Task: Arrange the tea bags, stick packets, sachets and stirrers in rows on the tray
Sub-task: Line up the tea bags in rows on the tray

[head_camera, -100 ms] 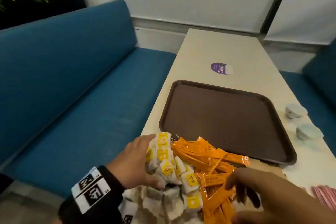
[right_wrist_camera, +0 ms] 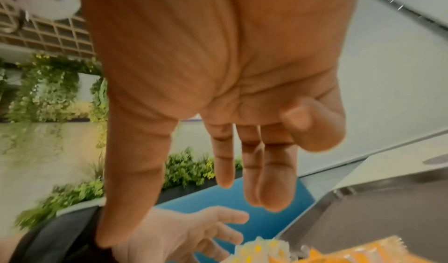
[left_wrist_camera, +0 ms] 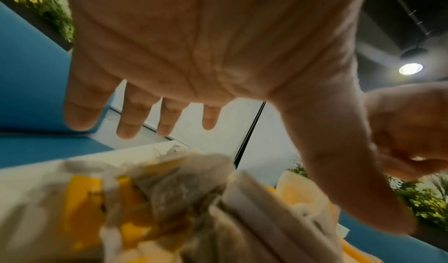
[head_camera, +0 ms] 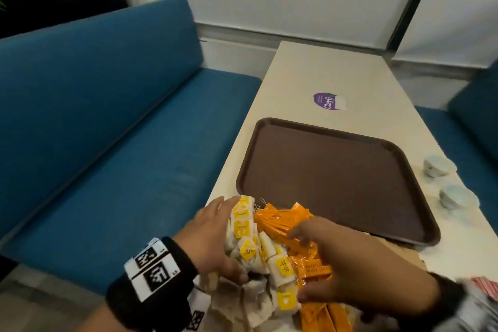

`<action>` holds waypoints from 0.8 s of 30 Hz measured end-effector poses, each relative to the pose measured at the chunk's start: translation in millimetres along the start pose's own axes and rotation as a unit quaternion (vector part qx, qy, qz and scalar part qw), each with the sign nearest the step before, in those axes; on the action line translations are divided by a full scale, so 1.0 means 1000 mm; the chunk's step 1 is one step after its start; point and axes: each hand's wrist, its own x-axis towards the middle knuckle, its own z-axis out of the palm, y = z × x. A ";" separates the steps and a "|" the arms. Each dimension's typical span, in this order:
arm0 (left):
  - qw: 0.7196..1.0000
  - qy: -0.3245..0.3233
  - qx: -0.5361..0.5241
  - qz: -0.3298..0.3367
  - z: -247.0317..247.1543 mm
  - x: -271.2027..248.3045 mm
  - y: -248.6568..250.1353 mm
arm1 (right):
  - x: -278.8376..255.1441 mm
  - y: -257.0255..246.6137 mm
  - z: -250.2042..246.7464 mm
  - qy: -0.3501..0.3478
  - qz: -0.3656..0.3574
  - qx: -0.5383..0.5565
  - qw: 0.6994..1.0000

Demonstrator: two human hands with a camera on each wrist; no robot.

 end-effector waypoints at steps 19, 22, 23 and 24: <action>0.989 -0.007 -0.148 0.020 0.026 0.015 -0.008 | 0.106 -0.028 0.055 0.128 -0.013 -0.001 0.992; 0.981 0.013 -0.192 0.032 0.027 0.015 -0.009 | 0.103 -0.027 0.054 0.147 -0.026 0.027 0.988; 0.979 0.021 -0.201 0.035 0.026 0.015 -0.009 | 0.102 -0.026 0.054 0.156 -0.028 0.037 0.987; 0.977 0.031 -0.209 0.037 0.026 0.015 -0.010 | 0.101 -0.026 0.053 0.166 -0.030 0.044 0.985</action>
